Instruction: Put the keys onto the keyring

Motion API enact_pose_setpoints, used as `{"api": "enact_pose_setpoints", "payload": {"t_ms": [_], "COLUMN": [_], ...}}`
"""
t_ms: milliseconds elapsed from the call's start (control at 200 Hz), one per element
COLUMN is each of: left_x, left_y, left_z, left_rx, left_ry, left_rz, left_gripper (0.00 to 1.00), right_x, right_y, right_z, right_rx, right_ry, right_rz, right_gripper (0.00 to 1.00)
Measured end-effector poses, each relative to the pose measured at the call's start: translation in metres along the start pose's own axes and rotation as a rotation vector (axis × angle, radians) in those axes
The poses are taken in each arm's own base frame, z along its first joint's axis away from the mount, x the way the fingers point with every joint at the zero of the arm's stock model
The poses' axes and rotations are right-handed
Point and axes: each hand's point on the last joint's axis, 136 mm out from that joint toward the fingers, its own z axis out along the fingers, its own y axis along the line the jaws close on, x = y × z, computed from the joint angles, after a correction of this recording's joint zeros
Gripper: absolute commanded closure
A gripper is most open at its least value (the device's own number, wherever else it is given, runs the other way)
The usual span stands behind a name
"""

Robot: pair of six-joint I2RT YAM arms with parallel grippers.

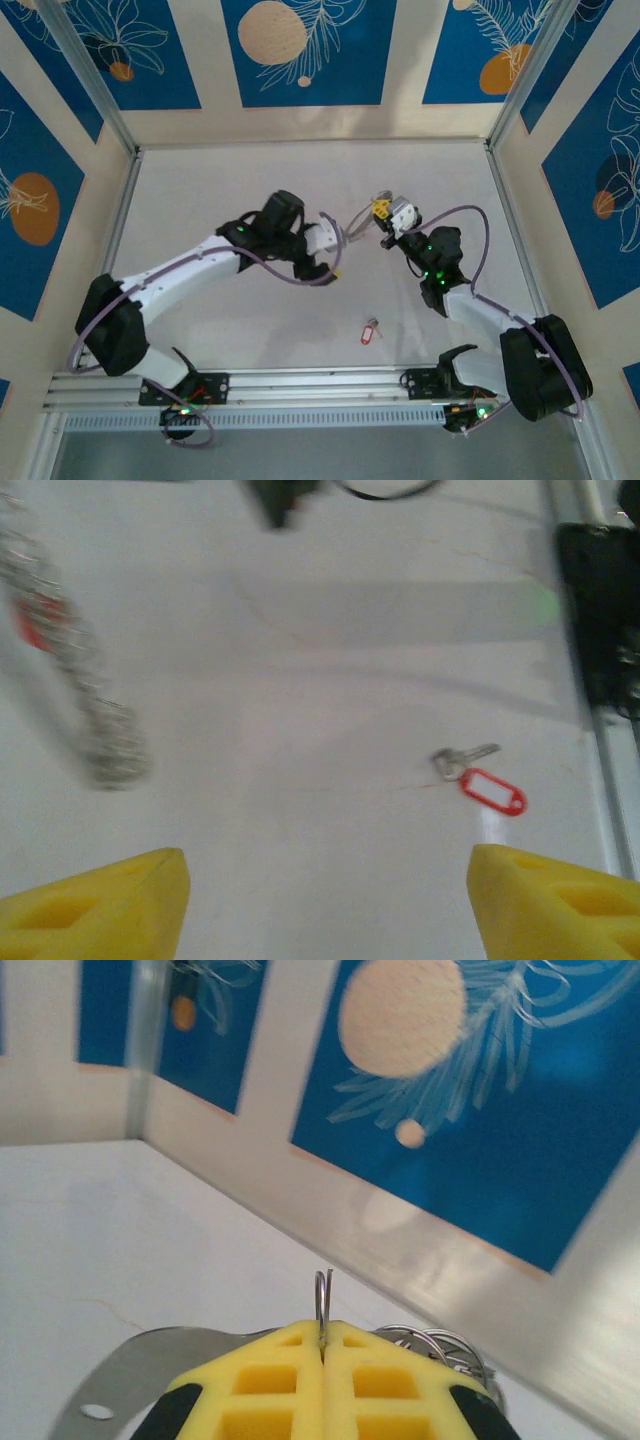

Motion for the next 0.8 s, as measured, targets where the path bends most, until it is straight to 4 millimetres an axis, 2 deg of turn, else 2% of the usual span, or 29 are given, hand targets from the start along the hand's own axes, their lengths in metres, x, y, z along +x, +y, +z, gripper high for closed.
{"api": "enact_pose_setpoints", "payload": {"t_ms": [145,250,410,615,800], "left_x": [0.022,0.039,0.055,0.064,0.055], "left_y": [-0.043,-0.062,-0.068,-0.076,-0.077], "left_z": [0.051,0.080,0.108,0.124,0.140], "left_rx": [0.129,0.192,0.231,0.284,0.383], "left_ry": [0.037,0.062,0.087,0.098,0.091], "left_rz": [0.150,0.244,0.354,0.524,0.639], "left_gripper": [0.30,0.30,0.29,0.28,0.34], "right_x": [0.022,0.031,0.038,0.047,0.051], "right_y": [-0.021,-0.033,-0.047,-0.057,-0.061], "right_z": [-0.002,-0.005,-0.009,-0.014,-0.017], "right_rx": [0.074,0.112,0.155,0.184,0.198], "right_ry": [0.075,0.106,0.128,0.157,0.165], "right_rz": [0.033,0.042,0.051,0.057,0.067], "right_gripper": [1.00,1.00,1.00,1.00,1.00]}}
